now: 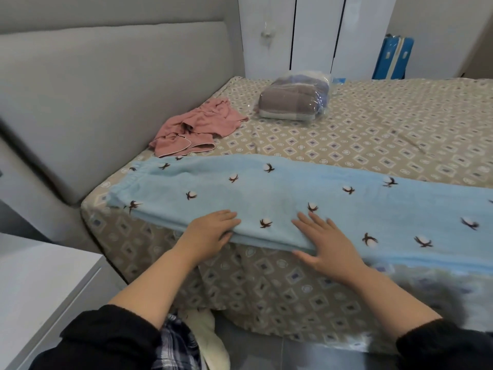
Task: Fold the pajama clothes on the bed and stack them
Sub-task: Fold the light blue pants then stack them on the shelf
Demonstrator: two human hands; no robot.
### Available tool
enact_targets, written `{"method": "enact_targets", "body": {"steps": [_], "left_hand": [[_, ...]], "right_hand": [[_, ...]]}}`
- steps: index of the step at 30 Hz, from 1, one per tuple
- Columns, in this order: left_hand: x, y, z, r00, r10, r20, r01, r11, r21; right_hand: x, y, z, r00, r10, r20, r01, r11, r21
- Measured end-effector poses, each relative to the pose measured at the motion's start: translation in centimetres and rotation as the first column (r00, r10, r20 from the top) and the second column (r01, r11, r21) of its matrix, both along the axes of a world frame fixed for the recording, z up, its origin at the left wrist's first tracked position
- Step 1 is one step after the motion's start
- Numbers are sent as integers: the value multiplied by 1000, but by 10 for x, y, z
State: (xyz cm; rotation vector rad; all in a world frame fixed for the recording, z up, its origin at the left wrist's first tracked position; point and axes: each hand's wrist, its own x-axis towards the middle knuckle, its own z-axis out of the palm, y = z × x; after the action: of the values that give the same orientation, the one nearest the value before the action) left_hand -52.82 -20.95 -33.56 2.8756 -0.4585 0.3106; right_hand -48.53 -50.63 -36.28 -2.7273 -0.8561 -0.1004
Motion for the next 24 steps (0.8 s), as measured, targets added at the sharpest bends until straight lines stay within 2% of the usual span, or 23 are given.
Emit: {"method": "enact_targets", "body": {"steps": [4,6,9,11,13,14,16,18,19,20,22,23,24], "left_hand": [[-8,-8,4,960,-91,265,82,996,43],[-11,-12,6,935,-71,347,65,997,27],[-11,-5,6,900,-47,433,50,999,4],[-12,-3,4,927,-115,356,74,989,127],[-11,-3,-2,967,-142,212,93,970,225],[-10,-2,-5,978,-114,174,80,978,195],[-7,3,-7,991,-22,134,27,999,-32],[-1,8,-7,991,89,103,-65,973,-222],[4,12,-7,987,155,48,-141,967,-211],[9,17,-9,972,234,-30,-235,962,-137],[16,30,-13,911,374,-176,-367,927,72],[19,37,-14,884,419,-210,-398,908,132],[21,44,-15,868,443,-225,-417,896,153]], "right_hand": [[-14,9,-3,992,-100,75,91,989,120],[-14,12,2,987,-114,114,99,987,129],[-13,14,13,959,-96,267,60,988,142],[-18,13,12,937,-49,346,25,997,74],[-23,12,8,961,0,277,-2,1000,7],[-25,11,6,974,-14,228,11,1000,11],[-23,11,7,986,-64,155,58,997,47],[-16,19,14,986,-128,106,111,982,154],[-10,25,17,983,-161,84,142,970,196],[-4,32,20,981,-187,55,174,967,186],[8,47,21,968,-247,-49,245,969,-43],[15,55,20,951,-290,-106,267,945,-191],[21,64,19,933,-327,-151,279,921,-271]]}}
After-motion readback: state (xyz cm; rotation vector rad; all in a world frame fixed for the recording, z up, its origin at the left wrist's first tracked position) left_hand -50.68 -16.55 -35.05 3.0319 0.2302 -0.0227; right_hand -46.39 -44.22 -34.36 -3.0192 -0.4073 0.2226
